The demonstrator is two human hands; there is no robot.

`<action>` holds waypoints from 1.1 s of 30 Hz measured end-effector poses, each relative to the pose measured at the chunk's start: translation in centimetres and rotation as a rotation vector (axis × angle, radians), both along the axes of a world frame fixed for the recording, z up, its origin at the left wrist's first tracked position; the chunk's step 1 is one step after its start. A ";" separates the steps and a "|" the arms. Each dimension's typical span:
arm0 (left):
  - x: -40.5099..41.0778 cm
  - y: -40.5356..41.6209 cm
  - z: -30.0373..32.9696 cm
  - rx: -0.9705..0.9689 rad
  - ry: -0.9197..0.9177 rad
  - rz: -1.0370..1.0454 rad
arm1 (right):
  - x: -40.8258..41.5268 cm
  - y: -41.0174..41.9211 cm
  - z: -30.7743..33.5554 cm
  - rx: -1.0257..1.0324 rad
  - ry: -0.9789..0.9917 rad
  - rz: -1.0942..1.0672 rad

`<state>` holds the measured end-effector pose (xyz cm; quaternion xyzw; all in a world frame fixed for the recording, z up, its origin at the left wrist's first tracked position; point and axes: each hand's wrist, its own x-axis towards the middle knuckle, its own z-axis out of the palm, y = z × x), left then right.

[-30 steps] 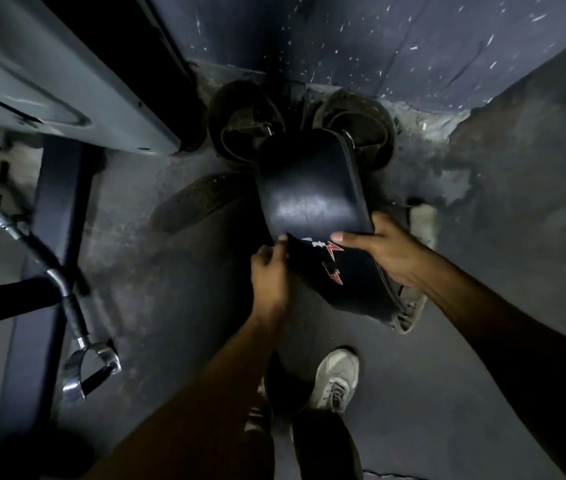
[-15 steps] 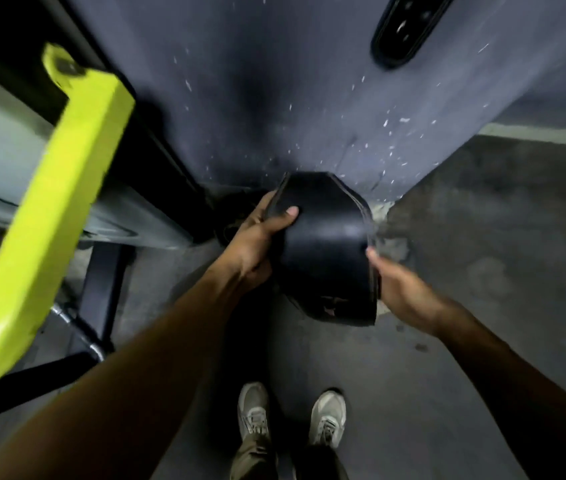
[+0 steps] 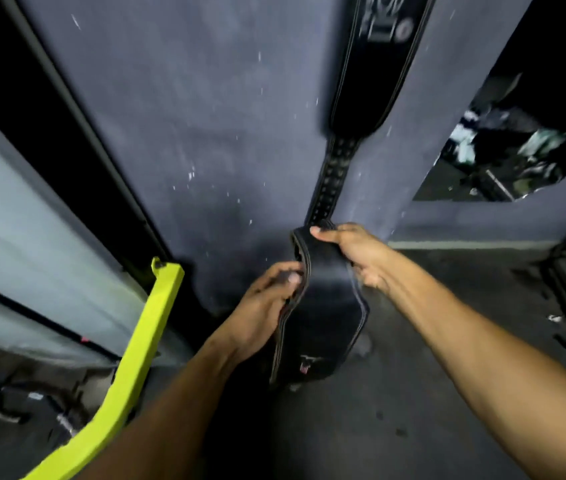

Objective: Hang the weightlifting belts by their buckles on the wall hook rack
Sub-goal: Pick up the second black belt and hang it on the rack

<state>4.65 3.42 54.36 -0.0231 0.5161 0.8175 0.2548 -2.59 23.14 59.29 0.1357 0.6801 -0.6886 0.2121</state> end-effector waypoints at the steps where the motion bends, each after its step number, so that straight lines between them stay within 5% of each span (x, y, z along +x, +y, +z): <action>1: -0.7 -0.2 2.2 -0.042 -0.036 0.028 | 1.0 -0.4 1.6 -0.003 0.077 0.037; 4: -3.0 -0.5 8.6 -0.180 -0.144 0.127 | 4.4 -1.6 5.3 0.038 0.313 0.144; 11: -6.1 0.0 20.9 -0.101 -0.137 0.234 | 8.4 -3.1 9.6 0.115 0.534 0.322; 17: -4.2 2.4 23.3 -0.081 0.301 0.160 | 5.7 -1.1 17.9 0.004 0.561 0.031; 20: -3.6 3.1 23.8 -0.147 0.467 0.156 | 4.2 -1.5 21.8 0.112 0.773 -0.039; 24: -2.4 3.6 26.3 -0.221 0.597 0.153 | 3.0 -3.1 25.3 0.292 0.969 -0.246; 29: -2.4 2.8 29.7 -0.346 0.749 0.279 | 3.6 -4.3 28.8 0.293 1.137 -0.267; 33: -2.6 2.9 34.4 -0.265 0.860 0.331 | 4.1 -5.0 31.7 0.174 1.183 -0.254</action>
